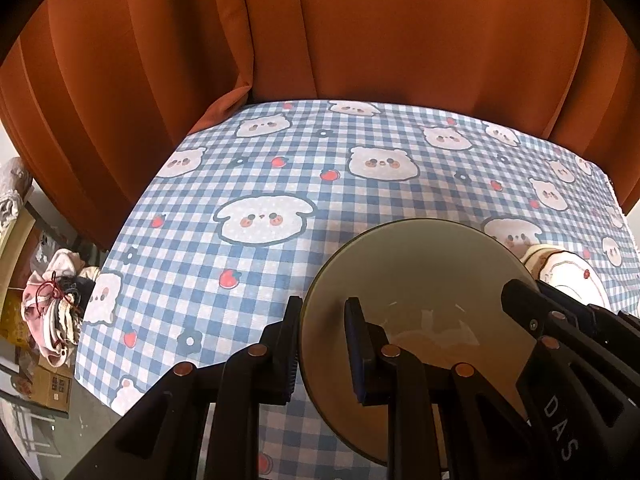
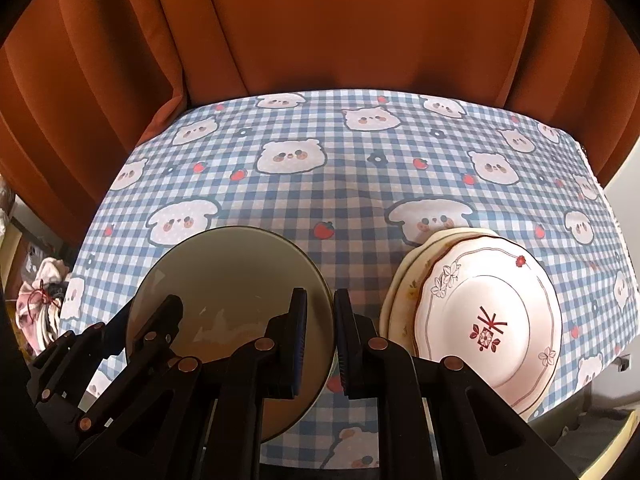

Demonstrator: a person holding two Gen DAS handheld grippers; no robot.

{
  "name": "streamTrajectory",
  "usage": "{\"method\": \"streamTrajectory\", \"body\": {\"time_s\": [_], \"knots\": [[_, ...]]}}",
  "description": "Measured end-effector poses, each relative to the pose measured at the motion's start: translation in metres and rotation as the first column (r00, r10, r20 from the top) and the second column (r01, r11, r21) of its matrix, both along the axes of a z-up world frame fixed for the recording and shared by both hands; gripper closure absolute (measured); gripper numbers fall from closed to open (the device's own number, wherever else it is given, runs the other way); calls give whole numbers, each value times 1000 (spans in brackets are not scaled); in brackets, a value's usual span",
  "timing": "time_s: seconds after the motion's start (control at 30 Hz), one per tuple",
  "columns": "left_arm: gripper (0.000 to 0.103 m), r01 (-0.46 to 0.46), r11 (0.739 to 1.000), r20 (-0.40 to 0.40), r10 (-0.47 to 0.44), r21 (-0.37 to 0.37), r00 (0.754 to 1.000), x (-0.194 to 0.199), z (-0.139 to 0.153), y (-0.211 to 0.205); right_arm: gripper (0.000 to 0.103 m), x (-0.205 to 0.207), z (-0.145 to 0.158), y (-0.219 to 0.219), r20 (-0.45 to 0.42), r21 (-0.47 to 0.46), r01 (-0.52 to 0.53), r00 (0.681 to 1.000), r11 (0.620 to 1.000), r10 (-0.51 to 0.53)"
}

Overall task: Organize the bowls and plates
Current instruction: 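Carry the bowl to the other bowls and nest it onto them, then grip the rim of the nested bowl stack with both tools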

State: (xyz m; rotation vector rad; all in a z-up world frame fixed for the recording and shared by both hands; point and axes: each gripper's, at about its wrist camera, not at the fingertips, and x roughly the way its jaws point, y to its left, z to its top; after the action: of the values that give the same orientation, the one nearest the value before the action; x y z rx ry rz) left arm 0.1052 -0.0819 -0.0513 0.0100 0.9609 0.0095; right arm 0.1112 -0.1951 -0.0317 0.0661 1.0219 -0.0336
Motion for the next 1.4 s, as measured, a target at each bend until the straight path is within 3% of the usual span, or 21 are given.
{"method": "streamTrajectory", "body": {"time_s": [0.27, 0.87, 1.13, 1.17, 1.23, 1.27, 1.3, 1.4], "knots": [[85, -24, 999, -47, 23, -21, 999, 11, -13, -2, 86, 12, -10, -2, -33, -2, -7, 999, 1000, 7], [85, -17, 1000, -8, 17, 25, 1000, 5, -15, -6, 86, 7, -15, -4, 14, -12, -42, 999, 999, 43], [67, -7, 999, -48, 5, -39, 999, 0, -14, -5, 84, 0, -13, -8, 12, 32, -40, 999, 999, 40], [66, -7, 999, -48, 5, -44, 999, -1, -13, -6, 80, -1, -13, -8, 8, 36, -42, 999, 998, 41], [62, -4, 998, -44, 1, -60, 999, -3, -10, -6, 63, -2, -12, -10, 2, 39, -37, 999, 999, 37], [60, -2, 997, -41, 0, -71, 999, -4, -8, -5, 50, -2, -11, -12, 4, 38, -28, 1000, 999, 28], [56, 0, 997, -38, -3, -76, 999, -4, -7, -5, 45, -3, -10, -13, 7, 36, -19, 1000, 999, 19], [47, 1, 997, -34, -3, -72, 999, -7, -5, -5, 45, -3, -9, -16, 8, 55, -9, 1000, 998, 8]]}}
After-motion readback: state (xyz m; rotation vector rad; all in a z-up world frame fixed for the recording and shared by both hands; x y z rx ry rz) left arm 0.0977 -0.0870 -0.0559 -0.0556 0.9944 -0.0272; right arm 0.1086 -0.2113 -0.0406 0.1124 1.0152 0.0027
